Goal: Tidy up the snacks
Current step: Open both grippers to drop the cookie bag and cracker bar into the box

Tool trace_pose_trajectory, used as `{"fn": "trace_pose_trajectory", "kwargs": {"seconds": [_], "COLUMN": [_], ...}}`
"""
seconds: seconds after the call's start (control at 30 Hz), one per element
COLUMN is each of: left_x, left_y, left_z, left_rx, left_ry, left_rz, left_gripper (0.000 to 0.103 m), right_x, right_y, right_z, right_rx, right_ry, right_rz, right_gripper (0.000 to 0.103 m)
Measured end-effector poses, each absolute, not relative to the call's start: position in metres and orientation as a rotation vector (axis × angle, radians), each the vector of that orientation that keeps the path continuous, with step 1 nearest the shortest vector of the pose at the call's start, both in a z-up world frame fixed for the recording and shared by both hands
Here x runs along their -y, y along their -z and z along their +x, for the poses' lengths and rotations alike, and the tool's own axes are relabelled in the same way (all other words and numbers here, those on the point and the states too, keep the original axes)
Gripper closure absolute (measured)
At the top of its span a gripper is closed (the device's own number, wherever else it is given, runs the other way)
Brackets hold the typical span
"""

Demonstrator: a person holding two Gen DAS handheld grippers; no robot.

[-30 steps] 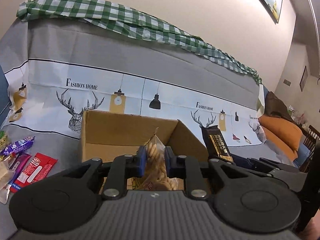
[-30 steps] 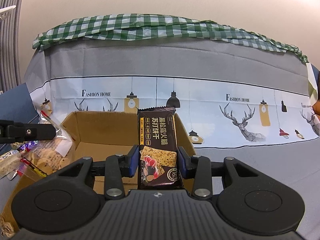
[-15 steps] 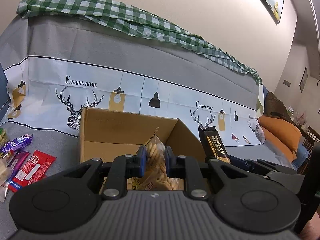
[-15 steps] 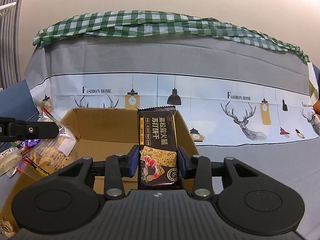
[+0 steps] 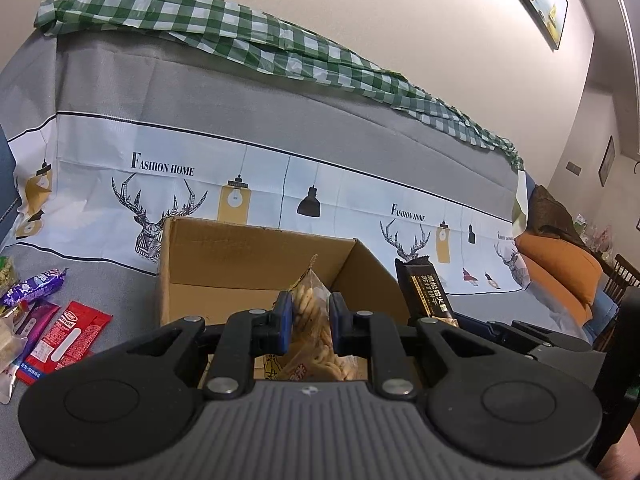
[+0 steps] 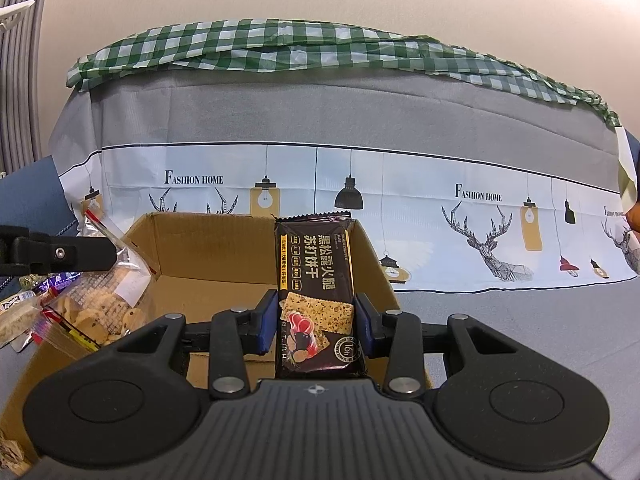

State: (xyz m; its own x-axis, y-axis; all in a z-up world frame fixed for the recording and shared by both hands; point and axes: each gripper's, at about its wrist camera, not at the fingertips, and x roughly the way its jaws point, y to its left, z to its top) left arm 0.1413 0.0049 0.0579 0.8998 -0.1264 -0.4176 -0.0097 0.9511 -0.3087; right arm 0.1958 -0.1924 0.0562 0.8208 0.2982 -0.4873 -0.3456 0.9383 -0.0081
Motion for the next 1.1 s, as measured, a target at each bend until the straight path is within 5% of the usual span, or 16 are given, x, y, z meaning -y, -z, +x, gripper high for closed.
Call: {"fn": "trace_pose_trajectory", "kwargs": {"seconds": [0.53, 0.57, 0.6, 0.67, 0.87, 1.1], "left_x": [-0.002, -0.002, -0.001, -0.002, -0.023, -0.036], "left_y": [-0.059, -0.058, -0.057, -0.056, -0.049, -0.026], "left_z": [0.144, 0.145, 0.148, 0.147, 0.151, 0.164], "left_rx": [-0.468, -0.482, -0.502, -0.500, -0.545, -0.732], "left_ry": [0.085, 0.099, 0.107, 0.055, -0.136, -0.218], "left_rz": [-0.324, -0.331, -0.329, -0.305, -0.308, -0.286], "left_gripper": [0.081, 0.074, 0.052, 0.026, 0.023, 0.023], "right_x": [0.193, 0.191, 0.190, 0.192, 0.211, 0.229], "right_y": [-0.054, -0.053, -0.052, -0.050, -0.036, -0.017], "right_z": [0.197, 0.198, 0.199, 0.203, 0.220, 0.230], "right_rx": [-0.519, -0.527, -0.531, -0.543, -0.663, -0.785], "right_ry": [-0.342, -0.329, -0.306, -0.239, -0.088, 0.009], "right_rz": [-0.098, -0.107, -0.123, -0.135, -0.103, -0.053], "right_gripper": [0.062, 0.061, 0.054, 0.038, 0.030, 0.033]}}
